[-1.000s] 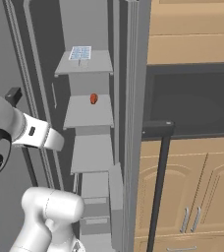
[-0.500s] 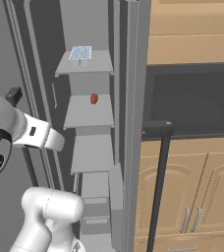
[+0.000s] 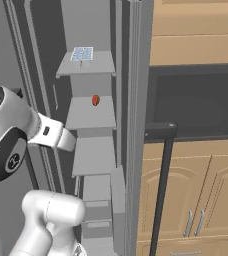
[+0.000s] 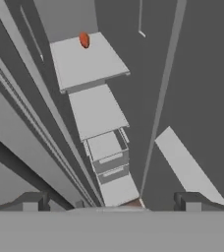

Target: Open the freezer door, pick up the ice cube tray from the freezer, and place it on the dining counter.

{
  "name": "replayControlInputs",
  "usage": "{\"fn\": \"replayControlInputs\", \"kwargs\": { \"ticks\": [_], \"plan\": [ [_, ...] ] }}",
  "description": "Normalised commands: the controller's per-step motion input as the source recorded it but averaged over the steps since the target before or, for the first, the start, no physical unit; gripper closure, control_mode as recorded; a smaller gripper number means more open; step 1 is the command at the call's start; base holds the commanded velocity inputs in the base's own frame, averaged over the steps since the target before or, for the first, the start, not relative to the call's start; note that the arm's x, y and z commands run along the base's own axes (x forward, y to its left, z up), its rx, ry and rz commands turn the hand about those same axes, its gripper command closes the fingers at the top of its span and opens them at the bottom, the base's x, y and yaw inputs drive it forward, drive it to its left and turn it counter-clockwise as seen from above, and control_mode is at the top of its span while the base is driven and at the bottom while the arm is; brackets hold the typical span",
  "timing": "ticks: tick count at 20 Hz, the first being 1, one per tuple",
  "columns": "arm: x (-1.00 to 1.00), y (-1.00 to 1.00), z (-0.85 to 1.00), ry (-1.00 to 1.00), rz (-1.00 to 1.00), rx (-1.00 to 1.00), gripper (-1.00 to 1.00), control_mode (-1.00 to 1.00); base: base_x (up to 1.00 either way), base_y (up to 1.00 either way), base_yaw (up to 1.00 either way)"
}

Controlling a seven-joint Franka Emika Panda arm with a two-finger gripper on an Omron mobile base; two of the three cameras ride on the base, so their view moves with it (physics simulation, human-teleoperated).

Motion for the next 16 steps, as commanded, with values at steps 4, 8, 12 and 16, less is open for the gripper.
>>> {"fn": "replayControlInputs", "kwargs": {
  "ticks": [4, 8, 12, 16],
  "plan": [
    [0.16, -0.05, 0.14, 0.0, -0.01, 0.13, -1.0, -1.0, 0.0, 0.0, 0.0],
    [0.08, 0.0, 0.19, 0.0, -0.03, 0.16, -1.0, -1.0, 0.0, 0.0, 0.0],
    [0.09, 0.0, 0.19, 0.0, -0.09, 0.13, -1.0, -1.0, 0.0, 0.0, 0.0],
    [0.08, 0.01, 0.2, -0.02, -0.14, 0.13, -1.0, -1.0, 0.0, 0.0, 0.0]
  ]
}}
